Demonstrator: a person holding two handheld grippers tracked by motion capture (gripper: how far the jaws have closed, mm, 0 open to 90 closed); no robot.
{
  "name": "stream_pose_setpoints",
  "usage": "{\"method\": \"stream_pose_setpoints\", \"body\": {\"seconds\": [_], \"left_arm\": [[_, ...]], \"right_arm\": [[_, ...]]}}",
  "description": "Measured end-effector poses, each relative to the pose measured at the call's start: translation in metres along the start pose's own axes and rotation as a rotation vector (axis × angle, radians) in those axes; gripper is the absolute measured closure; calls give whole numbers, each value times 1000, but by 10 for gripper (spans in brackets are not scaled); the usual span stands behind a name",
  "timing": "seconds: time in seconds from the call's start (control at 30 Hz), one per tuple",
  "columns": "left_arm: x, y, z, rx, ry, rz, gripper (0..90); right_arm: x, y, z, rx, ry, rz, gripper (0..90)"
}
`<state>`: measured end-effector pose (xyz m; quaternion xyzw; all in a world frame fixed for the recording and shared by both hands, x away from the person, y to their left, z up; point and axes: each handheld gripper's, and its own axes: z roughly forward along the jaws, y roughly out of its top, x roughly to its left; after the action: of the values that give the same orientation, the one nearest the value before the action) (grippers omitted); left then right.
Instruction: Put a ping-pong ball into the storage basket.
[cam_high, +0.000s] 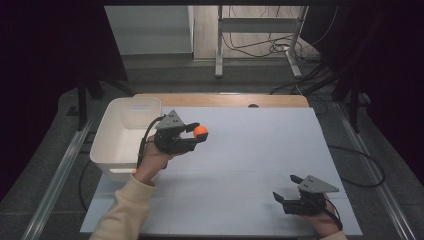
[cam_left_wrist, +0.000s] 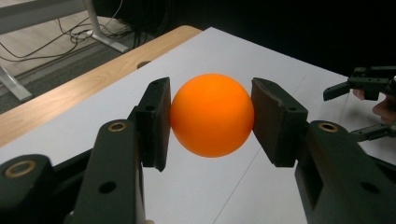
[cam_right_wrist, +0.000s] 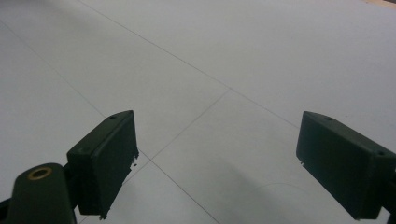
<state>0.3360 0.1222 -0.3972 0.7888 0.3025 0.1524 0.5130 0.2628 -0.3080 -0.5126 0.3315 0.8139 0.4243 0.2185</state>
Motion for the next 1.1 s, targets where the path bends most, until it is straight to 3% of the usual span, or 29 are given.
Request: {"method": "stream_pose_setpoints", "body": {"seconds": [1.1], "left_arm": [[11,6,-32,-69,48,-22,503]], "right_arm": [[0,0,0,-1,1,-1,129]]}}
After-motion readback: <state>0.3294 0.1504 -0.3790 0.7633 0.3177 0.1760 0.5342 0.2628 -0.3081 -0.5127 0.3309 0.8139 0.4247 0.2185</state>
